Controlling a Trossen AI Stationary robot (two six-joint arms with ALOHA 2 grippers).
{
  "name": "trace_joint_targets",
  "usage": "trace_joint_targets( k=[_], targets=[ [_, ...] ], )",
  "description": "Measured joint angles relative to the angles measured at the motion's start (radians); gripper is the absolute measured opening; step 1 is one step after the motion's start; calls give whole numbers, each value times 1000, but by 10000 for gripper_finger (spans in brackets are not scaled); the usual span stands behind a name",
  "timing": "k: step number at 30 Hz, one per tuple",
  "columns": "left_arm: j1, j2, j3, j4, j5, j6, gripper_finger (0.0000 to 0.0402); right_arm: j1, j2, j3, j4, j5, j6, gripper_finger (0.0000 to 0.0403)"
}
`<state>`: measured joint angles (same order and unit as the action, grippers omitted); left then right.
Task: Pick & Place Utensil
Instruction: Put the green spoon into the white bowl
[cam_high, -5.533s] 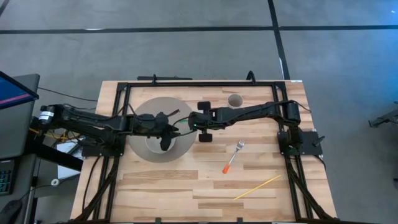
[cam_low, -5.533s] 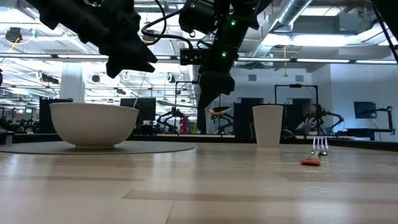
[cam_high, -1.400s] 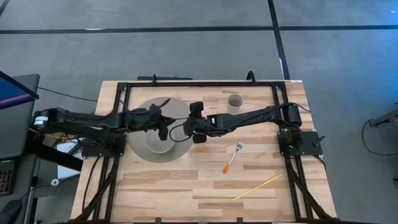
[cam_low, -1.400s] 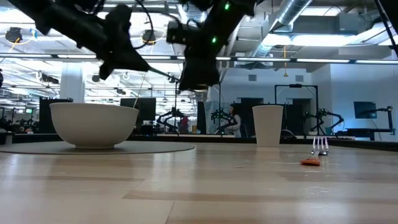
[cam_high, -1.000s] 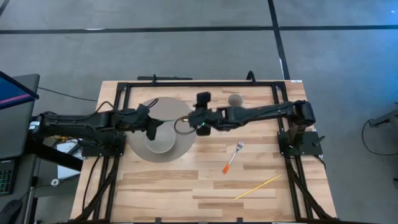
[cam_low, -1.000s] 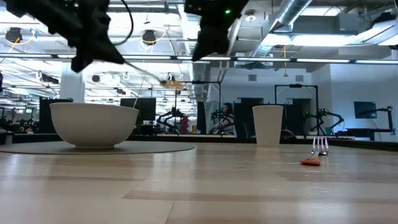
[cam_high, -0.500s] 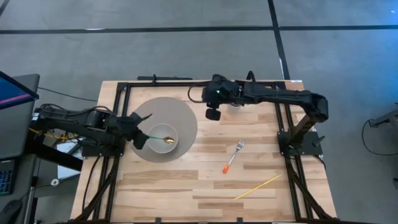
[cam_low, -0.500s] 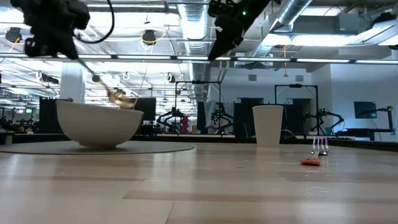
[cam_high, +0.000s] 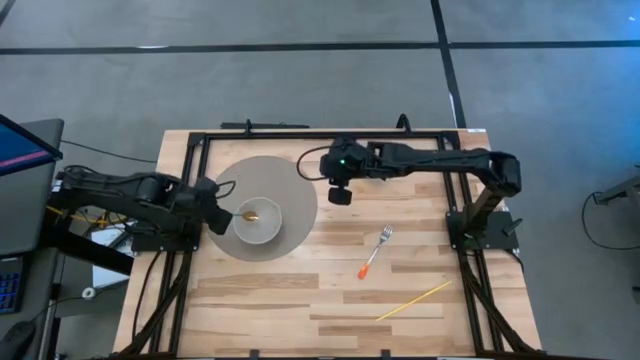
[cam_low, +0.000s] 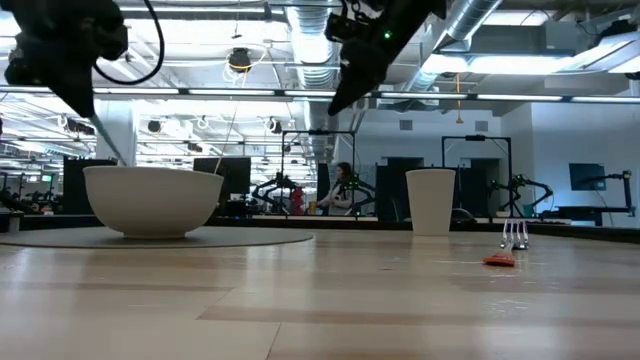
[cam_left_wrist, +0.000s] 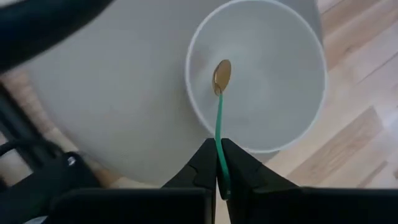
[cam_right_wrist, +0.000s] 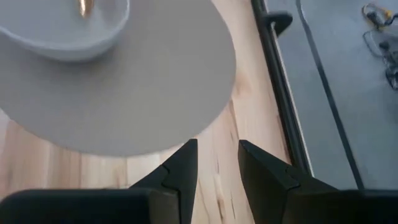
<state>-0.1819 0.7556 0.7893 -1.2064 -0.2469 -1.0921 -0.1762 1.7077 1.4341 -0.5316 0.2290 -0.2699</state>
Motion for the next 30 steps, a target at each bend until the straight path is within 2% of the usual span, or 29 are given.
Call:
trace_joint_targets(
  k=[10,16,30],
  targets=[
    [0,28,-59,64,-4,-9,26,5,-1,0,16,3,0,109],
    [0,51,-130,173,-4,-9,32,6,-1,0,16,3,1,109],
    [0,57,-134,180,-48,-9,34,6,-1,0,16,3,1,109]
  ],
)
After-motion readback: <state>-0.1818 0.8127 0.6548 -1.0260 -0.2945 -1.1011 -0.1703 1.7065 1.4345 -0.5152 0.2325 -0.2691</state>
